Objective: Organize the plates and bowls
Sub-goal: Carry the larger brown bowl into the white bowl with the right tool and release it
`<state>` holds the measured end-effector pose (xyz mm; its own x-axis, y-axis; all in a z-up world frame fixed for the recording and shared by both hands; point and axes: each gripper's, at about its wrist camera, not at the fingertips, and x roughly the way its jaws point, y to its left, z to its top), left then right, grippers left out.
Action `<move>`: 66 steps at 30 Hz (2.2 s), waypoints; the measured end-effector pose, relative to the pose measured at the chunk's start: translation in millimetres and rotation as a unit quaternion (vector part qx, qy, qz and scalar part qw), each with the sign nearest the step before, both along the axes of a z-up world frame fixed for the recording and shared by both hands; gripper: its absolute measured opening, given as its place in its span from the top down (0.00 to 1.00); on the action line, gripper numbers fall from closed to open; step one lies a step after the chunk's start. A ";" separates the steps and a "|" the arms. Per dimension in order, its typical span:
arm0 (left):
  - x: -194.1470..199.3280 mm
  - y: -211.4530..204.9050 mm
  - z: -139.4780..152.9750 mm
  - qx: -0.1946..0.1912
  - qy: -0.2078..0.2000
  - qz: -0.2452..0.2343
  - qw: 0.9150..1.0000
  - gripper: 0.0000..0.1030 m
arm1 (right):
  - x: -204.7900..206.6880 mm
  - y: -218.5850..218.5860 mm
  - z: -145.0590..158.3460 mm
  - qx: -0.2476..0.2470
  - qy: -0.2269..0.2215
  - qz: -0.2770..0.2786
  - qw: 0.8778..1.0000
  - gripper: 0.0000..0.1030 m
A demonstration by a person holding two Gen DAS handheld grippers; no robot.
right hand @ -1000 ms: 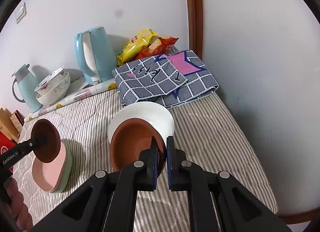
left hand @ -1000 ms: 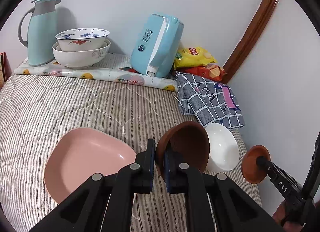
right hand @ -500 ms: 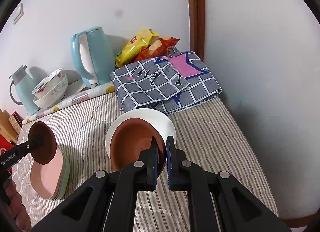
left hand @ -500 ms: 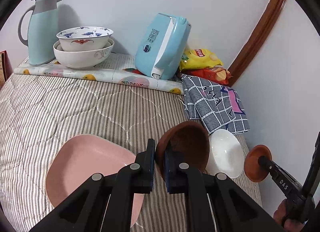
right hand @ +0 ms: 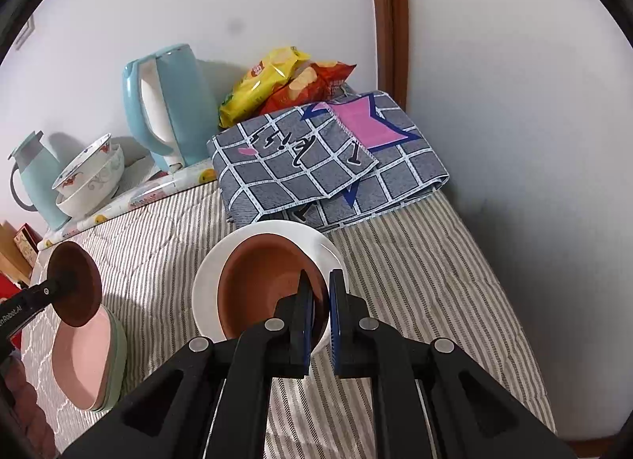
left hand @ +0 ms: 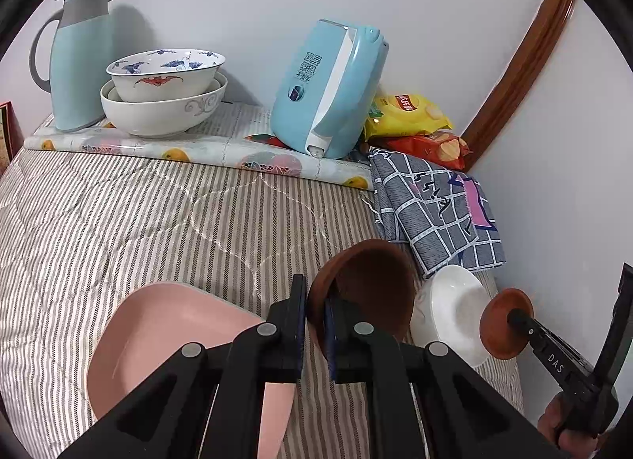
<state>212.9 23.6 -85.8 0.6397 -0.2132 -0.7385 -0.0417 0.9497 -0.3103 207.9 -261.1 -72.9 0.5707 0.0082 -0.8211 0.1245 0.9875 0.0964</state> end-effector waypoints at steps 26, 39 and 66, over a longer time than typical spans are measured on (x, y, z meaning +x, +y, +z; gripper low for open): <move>17.8 -1.5 -21.1 0.000 0.031 0.017 0.999 0.92 | 26.0 13.5 -35.1 -0.008 0.033 0.041 0.999 0.93; 25.9 -6.8 -29.4 0.001 0.039 0.011 0.999 0.92 | 44.6 21.0 -55.7 -0.013 0.064 0.055 0.996 0.92; 27.2 -2.8 -32.3 -0.007 0.045 0.010 0.999 0.92 | 56.9 39.3 -68.3 -0.077 0.104 0.078 0.989 0.87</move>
<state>240.1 20.8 -118.1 0.5747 -0.2122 -0.7904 -0.0889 0.9439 -0.3181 264.8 -221.8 -141.1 0.3918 -0.0526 -0.9185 -0.0282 0.9972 -0.0692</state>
